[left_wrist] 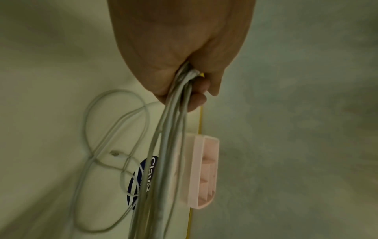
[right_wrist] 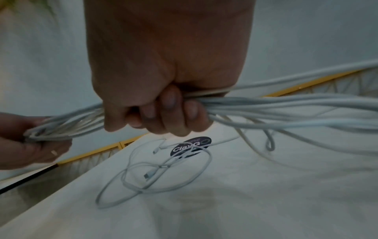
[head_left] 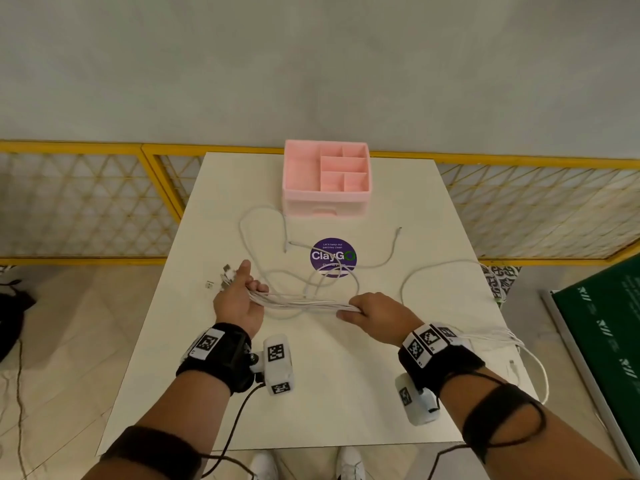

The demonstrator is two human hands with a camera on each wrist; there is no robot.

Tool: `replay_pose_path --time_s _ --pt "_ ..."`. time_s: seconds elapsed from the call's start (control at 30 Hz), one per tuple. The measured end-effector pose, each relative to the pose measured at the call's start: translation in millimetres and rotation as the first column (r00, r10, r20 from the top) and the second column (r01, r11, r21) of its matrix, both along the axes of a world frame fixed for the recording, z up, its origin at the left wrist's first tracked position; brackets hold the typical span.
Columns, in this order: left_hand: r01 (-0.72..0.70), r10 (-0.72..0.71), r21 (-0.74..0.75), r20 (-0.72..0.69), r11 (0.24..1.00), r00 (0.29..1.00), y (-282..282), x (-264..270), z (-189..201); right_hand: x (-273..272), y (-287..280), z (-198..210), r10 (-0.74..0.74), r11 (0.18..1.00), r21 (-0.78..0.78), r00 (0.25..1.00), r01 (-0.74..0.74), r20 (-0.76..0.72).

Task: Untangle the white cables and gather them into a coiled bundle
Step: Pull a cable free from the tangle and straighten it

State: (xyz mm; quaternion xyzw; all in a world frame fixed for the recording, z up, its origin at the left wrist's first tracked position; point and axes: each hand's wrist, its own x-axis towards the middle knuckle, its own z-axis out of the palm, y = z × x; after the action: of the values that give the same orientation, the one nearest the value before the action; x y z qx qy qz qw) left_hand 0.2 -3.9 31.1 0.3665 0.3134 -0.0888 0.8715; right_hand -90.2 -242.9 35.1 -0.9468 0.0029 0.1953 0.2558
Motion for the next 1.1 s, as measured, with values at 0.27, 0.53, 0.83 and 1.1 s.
replay_pose_path --time_s 0.27,0.53,0.83,1.1 --pt "0.086 -0.085 -0.154 0.01 0.984 0.996 1 1 -11 0 0 8 0.015 0.994 0.108 0.999 -0.012 -0.031" --pt "0.089 -0.1 0.114 0.095 0.989 0.99 -14 9 22 -9 -7 -15 0.011 1.0 0.004 0.991 -0.01 -0.135" --pt "0.049 -0.125 0.376 0.182 0.926 0.975 1 18 13 -23 -103 -17 -0.16 0.93 -0.355 0.977 0.1 -0.142" --pt "0.083 -0.205 0.561 0.158 0.824 0.966 8 15 -20 -53 -184 -6 -0.378 0.78 -0.536 0.926 0.323 0.008"
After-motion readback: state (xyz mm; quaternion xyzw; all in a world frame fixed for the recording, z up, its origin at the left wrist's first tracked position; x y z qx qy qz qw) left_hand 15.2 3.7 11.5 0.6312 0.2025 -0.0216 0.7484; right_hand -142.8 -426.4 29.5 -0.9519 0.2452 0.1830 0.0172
